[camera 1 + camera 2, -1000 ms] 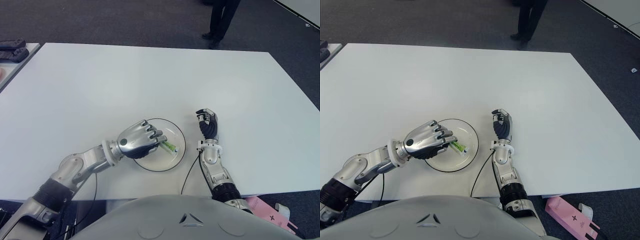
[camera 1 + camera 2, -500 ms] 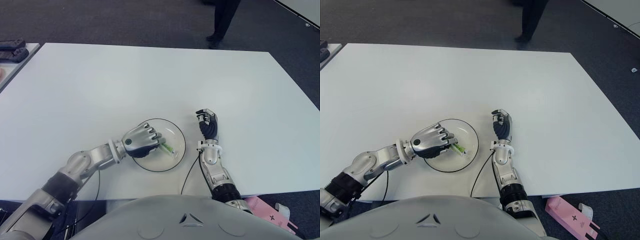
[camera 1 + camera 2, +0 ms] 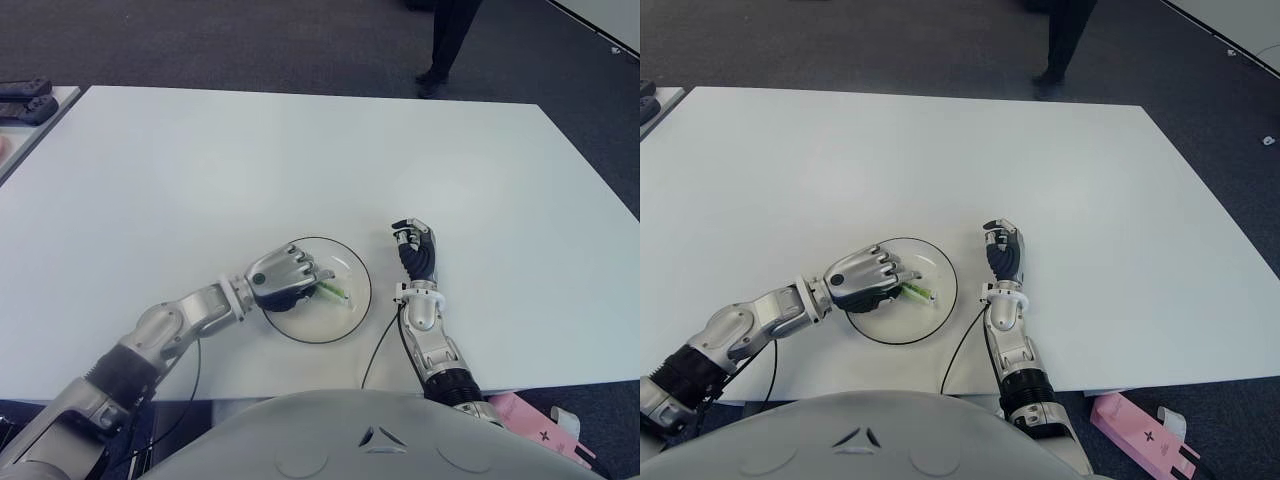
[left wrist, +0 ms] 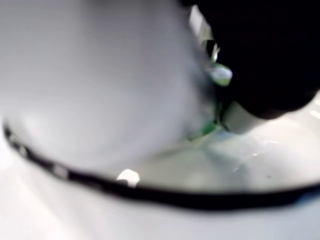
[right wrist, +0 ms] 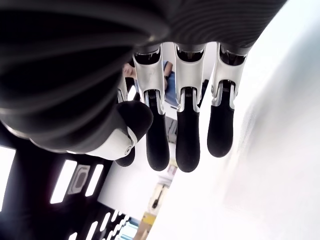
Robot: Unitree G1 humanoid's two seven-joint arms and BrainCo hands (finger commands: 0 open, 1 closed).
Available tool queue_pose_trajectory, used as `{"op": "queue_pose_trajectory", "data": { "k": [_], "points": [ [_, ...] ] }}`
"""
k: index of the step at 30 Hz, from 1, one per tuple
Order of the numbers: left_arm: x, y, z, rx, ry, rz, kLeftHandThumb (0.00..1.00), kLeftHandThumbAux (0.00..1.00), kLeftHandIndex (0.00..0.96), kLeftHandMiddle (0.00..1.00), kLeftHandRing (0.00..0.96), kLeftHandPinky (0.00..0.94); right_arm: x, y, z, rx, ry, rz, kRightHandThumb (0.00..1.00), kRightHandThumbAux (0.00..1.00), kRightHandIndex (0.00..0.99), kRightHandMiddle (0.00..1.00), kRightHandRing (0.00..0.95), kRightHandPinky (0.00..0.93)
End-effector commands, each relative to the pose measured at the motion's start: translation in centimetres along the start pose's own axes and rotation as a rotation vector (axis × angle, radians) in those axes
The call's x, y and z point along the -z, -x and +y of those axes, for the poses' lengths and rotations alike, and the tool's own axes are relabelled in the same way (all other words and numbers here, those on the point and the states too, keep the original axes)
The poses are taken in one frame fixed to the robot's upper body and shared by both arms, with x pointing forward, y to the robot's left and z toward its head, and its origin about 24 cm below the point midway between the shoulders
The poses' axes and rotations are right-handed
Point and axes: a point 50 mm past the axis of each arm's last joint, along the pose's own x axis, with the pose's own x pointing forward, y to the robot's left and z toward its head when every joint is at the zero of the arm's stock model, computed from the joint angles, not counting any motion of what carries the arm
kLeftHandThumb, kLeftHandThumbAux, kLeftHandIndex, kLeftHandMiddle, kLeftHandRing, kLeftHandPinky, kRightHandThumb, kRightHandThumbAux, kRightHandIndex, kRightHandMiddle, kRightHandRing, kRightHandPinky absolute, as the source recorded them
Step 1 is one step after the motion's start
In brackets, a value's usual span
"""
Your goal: Put the toothpaste on the table into the plate.
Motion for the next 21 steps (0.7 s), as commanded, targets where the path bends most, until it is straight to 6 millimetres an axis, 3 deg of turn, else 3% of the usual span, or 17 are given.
{"op": "queue_pose_trajectory", "data": {
  "k": [1,11,21],
  "points": [
    [0.19,0.33,-0.36,0.040,-0.009,0.048,0.124,0.465,0.002,0.003,0.003,0.004,1.15,0.63,0.13,-0.016,0.022,0.065,0.841,0.687,0.460,0.443,0.438,0.423],
    [0.27,0.38,-0.07,-0.001,-0.004,0.095,0.105,0.315,0.000,0.000,0.000,0.000,1.15,0.57,0.09,-0.015,0.013,0.061,0.843,0.687,0.467,0.438,0.422,0.425],
    [0.34,0.40,0.32,-0.082,-0.016,0.112,0.102,0.277,0.000,0.000,0.000,0.000,1.21,0.53,0.14,-0.015,0.020,0.066,0.843,0.687,0.468,0.438,0.429,0.426]
  ]
}}
